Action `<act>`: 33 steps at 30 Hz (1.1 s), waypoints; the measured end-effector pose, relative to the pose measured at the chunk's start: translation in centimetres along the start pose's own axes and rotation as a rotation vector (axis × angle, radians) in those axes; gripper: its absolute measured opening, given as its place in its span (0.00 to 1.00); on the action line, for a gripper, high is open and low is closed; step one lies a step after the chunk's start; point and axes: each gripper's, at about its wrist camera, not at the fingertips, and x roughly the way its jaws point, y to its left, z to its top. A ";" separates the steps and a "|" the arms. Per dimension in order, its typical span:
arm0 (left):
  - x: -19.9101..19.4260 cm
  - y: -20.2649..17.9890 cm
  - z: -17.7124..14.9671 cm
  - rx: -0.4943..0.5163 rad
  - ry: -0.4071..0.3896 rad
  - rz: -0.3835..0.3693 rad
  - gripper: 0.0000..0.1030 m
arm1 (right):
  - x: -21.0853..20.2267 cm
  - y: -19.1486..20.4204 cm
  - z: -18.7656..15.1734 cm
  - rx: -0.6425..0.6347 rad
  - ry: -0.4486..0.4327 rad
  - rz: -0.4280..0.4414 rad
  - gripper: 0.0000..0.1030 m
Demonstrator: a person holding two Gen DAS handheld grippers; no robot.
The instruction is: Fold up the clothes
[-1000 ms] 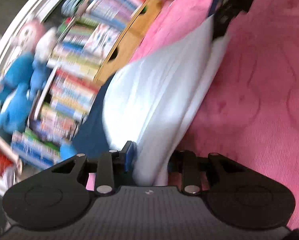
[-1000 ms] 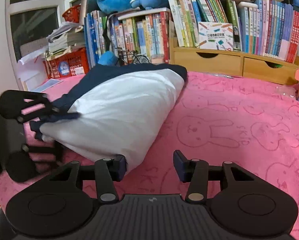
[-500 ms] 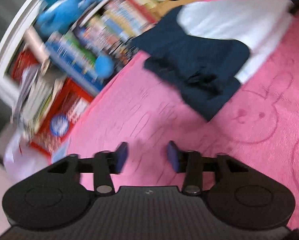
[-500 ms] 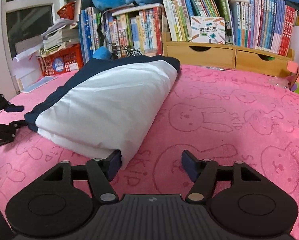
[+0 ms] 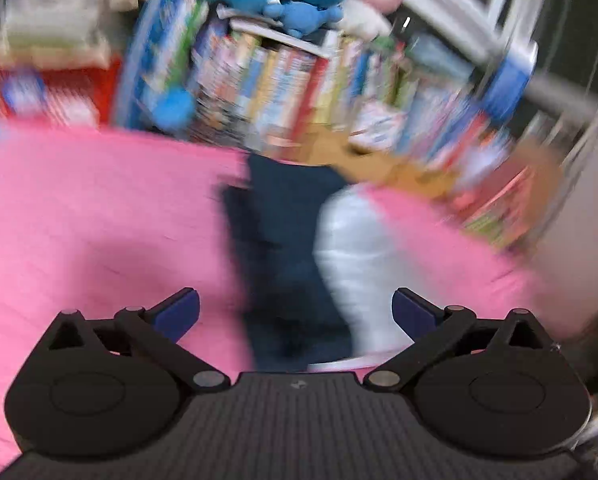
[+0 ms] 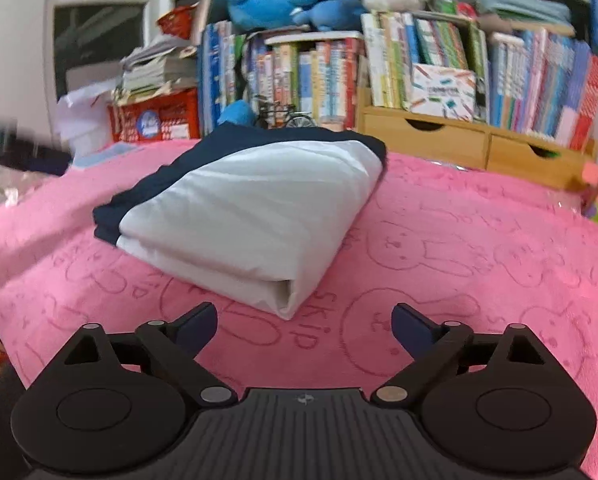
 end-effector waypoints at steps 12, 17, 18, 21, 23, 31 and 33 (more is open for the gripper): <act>4.9 2.3 -3.5 -0.362 0.034 -0.182 0.99 | 1.1 1.5 -0.6 -0.056 0.007 -0.016 1.00; 7.4 3.0 -3.2 -0.439 0.035 -0.198 0.63 | 1.2 1.1 -0.5 -0.025 0.015 -0.017 1.00; 7.8 3.1 -3.2 -0.454 0.031 -0.186 0.63 | 1.2 1.1 -0.5 -0.022 0.015 -0.017 1.00; 8.4 3.7 -3.4 -0.510 -0.005 -0.156 0.63 | 1.1 1.1 -0.5 -0.023 0.013 -0.017 1.00; 8.5 3.9 -3.4 -0.545 -0.054 -0.143 0.61 | 1.1 1.2 -0.5 -0.026 0.008 -0.025 1.00; 5.2 2.3 -2.9 -0.315 -0.161 0.113 0.15 | 0.3 2.1 0.2 -0.077 -0.075 -0.108 1.00; 5.2 2.2 -2.7 -0.272 -0.148 0.155 0.15 | 0.7 2.4 0.6 -0.103 -0.071 -0.135 1.00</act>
